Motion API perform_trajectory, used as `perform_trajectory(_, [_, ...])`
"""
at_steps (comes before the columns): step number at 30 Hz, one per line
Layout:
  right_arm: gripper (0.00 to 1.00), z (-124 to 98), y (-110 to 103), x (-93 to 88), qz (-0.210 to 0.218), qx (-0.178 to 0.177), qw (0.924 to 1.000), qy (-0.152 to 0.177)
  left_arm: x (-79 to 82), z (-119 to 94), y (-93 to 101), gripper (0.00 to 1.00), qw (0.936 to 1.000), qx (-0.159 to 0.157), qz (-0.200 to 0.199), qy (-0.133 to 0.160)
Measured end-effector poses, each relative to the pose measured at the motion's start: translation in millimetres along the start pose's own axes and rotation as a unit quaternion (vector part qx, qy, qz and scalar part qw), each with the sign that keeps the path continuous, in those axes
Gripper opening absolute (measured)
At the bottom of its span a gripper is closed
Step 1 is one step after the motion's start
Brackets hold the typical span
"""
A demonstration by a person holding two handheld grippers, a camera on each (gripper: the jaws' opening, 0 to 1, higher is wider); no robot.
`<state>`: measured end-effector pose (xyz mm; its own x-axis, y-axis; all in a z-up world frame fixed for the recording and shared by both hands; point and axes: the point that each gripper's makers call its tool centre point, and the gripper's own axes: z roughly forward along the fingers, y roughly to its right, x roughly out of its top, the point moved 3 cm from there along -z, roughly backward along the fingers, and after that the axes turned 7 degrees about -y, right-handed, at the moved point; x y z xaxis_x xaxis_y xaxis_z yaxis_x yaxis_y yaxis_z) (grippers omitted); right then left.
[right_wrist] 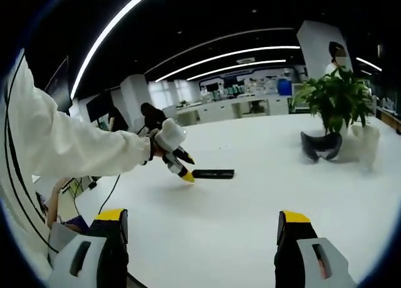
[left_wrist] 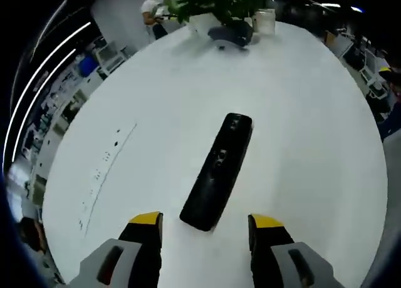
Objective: Press the specified remote control buttons in sequence, fully releasing each button before pressing the next.
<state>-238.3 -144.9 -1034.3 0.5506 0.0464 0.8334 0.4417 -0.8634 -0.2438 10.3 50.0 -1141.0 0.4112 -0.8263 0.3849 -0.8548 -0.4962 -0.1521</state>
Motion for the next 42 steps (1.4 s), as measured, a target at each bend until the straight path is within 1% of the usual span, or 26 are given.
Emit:
perform_trajectory(1, [0.99, -0.4, -0.9, -0.7, 0.000, 0.000, 1.0000, -0.001, -0.5, -6.6, 2.3, 0.63, 0.9997, 0.007, -0.021, 0.012])
perform_trajectory(2, [0.99, -2.1, -2.5, -1.2, -0.002, -0.001, 1.0000, 0.002, 1.8, -7.9, 1.1, 0.65, 0.9988, 0.008, -0.036, 0.032])
perform_trajectory(3, [0.99, -2.9, -3.0, -0.9, -0.003, -0.002, 1.0000, 0.006, 3.0, -14.8, 4.2, 0.65, 0.9966, 0.001, -0.063, 0.053])
perform_trajectory(5, [0.99, -2.9, -3.1, -1.0, -0.003, -0.002, 1.0000, 0.006, 3.5, -29.3, 7.5, 0.69, 0.9909, 0.006, -0.103, 0.087])
perform_trajectory(6, [0.99, -3.3, -3.1, -1.2, -0.003, -0.003, 1.0000, 0.004, 2.8, -37.0, 13.2, 0.72, 0.9883, 0.006, -0.118, 0.097])
perform_trajectory(8, [0.99, -5.2, -3.3, -0.1, -0.004, -0.004, 0.9999, 0.009, -0.8, -46.7, 20.1, 0.80, 0.9846, 0.005, -0.138, 0.108])
perform_trajectory(12, [0.99, -7.9, -3.4, 1.3, -0.001, -0.005, 0.9998, 0.020, -10.6, -68.3, 37.7, 0.87, 0.9804, 0.018, -0.149, 0.127])
perform_trajectory(13, [0.99, -8.5, -3.1, 1.2, 0.001, -0.006, 0.9997, 0.022, -12.8, -74.5, 42.4, 0.89, 0.9782, 0.023, -0.155, 0.136])
perform_trajectory(15, [0.99, -8.8, -2.9, 0.8, 0.004, -0.005, 0.9997, 0.023, -15.9, -79.6, 44.7, 0.92, 0.9741, 0.025, -0.168, 0.149])
perform_trajectory(17, [0.99, -8.6, -3.0, 0.6, 0.005, -0.004, 0.9997, 0.022, -19.7, -88.5, 49.3, 0.97, 0.9679, 0.033, -0.187, 0.165])
perform_trajectory(18, [0.99, -8.2, -3.3, 0.7, 0.004, -0.003, 0.9997, 0.023, -22.9, -94.7, 52.1, 0.99, 0.9628, 0.041, -0.202, 0.175])
perform_trajectory(19, [0.99, -8.0, -3.6, 0.6, 0.003, -0.003, 0.9997, 0.022, -25.1, -98.7, 56.0, 0.99, 0.9614, 0.037, -0.205, 0.179])
perform_trajectory(20, [0.99, -7.7, -4.0, 0.7, 0.003, -0.003, 0.9998, 0.022, -27.9, -104.6, 60.1, 0.99, 0.9569, 0.040, -0.216, 0.190])
perform_trajectory(21, [0.99, -7.8, -5.0, 1.2, 0.001, -0.003, 0.9997, 0.024, -30.1, -108.3, 62.5, 0.99, 0.9539, 0.043, -0.223, 0.196])
perform_trajectory(22, [0.99, -8.0, -5.8, 1.8, 0.000, -0.003, 0.9997, 0.025, -34.5, -114.9, 69.5, 0.99, 0.9520, 0.046, -0.228, 0.199])
perform_trajectory(24, [0.99, -8.7, -7.4, 2.5, -0.001, -0.001, 0.9996, 0.028, -38.7, -122.9, 75.0, 0.99, 0.9446, 0.055, -0.243, 0.214])
perform_trajectory(25, [0.99, -9.0, -8.2, 2.2, -0.002, 0.000, 0.9996, 0.029, -41.4, -126.4, 80.4, 0.99, 0.9434, 0.051, -0.247, 0.215])
perform_trajectory(26, [0.99, -8.8, -8.7, 1.7, -0.003, 0.000, 0.9996, 0.028, -42.9, -132.8, 91.6, 0.99, 0.9388, 0.042, -0.261, 0.221])
perform_trajectory(27, [0.99, -8.5, -8.9, 0.0, -0.005, -0.001, 0.9997, 0.025, -43.4, -136.7, 96.9, 0.99, 0.9366, 0.041, -0.263, 0.228])
perform_trajectory(29, [0.99, -8.1, -9.7, -2.9, -0.004, -0.001, 0.9998, 0.020, -47.6, -143.7, 110.4, 0.99, 0.9332, 0.046, -0.270, 0.233])
perform_trajectory(30, [0.99, -8.2, -10.0, -3.4, -0.003, -0.001, 0.9998, 0.020, -49.1, -146.6, 116.6, 0.99, 0.9330, 0.047, -0.270, 0.233])
perform_trajectory(31, [0.99, -8.6, -10.4, -3.7, -0.003, 0.000, 0.9998, 0.021, -52.2, -150.7, 122.6, 0.99, 0.9310, 0.055, -0.273, 0.236])
perform_trajectory(34, [0.99, -9.8, -11.8, -3.3, -0.005, 0.001, 0.9998, 0.020, -59.5, -158.2, 132.6, 0.99, 0.9290, 0.068, -0.271, 0.242])
perform_trajectory(36, [0.99, -10.3, -13.0, -2.9, -0.007, 0.003, 0.9997, 0.022, -65.5, -165.1, 131.5, 0.99, 0.9237, 0.103, -0.267, 0.254])
perform_trajectory(39, [0.99, -9.9, -13.5, -4.9, -0.012, 0.003, 0.9997, 0.020, -78.4, -168.3, 140.6, 0.99, 0.9225, 0.113, -0.274, 0.247])
perform_trajectory(42, [0.99, -9.3, -13.5, -6.5, -0.013, 0.005, 0.9997, 0.018, -87.7, -175.2, 142.9, 0.99, 0.9202, 0.123, -0.279, 0.245])
